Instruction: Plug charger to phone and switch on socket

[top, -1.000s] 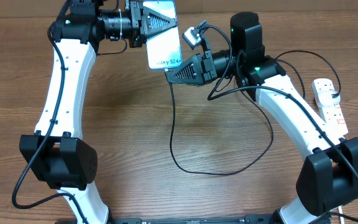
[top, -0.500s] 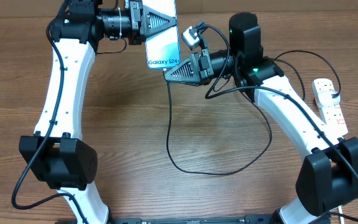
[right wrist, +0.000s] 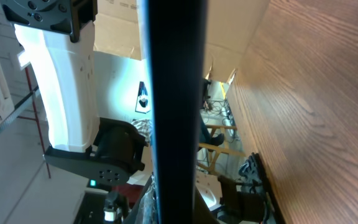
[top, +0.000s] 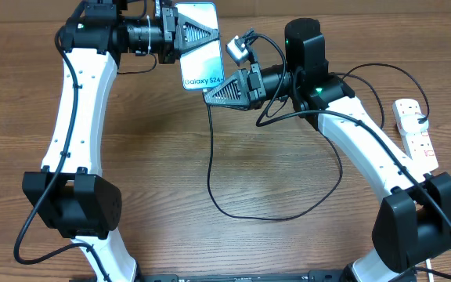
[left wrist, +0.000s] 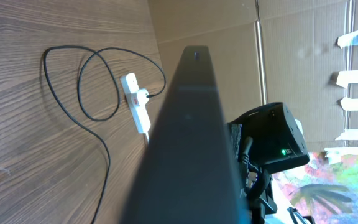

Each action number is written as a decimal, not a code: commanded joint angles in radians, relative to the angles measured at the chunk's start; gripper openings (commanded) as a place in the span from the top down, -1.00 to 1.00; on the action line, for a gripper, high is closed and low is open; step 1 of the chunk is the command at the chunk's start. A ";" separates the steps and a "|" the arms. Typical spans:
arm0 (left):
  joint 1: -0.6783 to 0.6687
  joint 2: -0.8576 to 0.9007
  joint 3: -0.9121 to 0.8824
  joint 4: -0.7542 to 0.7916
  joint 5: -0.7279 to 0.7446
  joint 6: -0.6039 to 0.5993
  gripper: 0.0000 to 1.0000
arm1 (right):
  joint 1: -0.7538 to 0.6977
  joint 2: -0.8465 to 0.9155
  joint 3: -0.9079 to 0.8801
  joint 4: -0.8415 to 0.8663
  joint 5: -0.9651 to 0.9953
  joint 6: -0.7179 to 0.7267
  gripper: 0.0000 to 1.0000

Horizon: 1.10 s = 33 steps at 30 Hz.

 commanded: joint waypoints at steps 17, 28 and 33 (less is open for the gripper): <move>-0.079 -0.009 -0.026 -0.063 0.037 0.057 0.91 | -0.028 -0.029 0.050 0.060 0.312 -0.015 -0.07; -0.079 -0.009 -0.026 -0.006 -0.016 0.077 0.92 | -0.111 -0.029 0.050 0.060 0.129 -0.078 -0.47; -0.079 -0.009 -0.026 -0.006 -0.037 0.075 0.91 | -0.192 -0.029 0.050 0.056 -0.061 -0.103 -1.00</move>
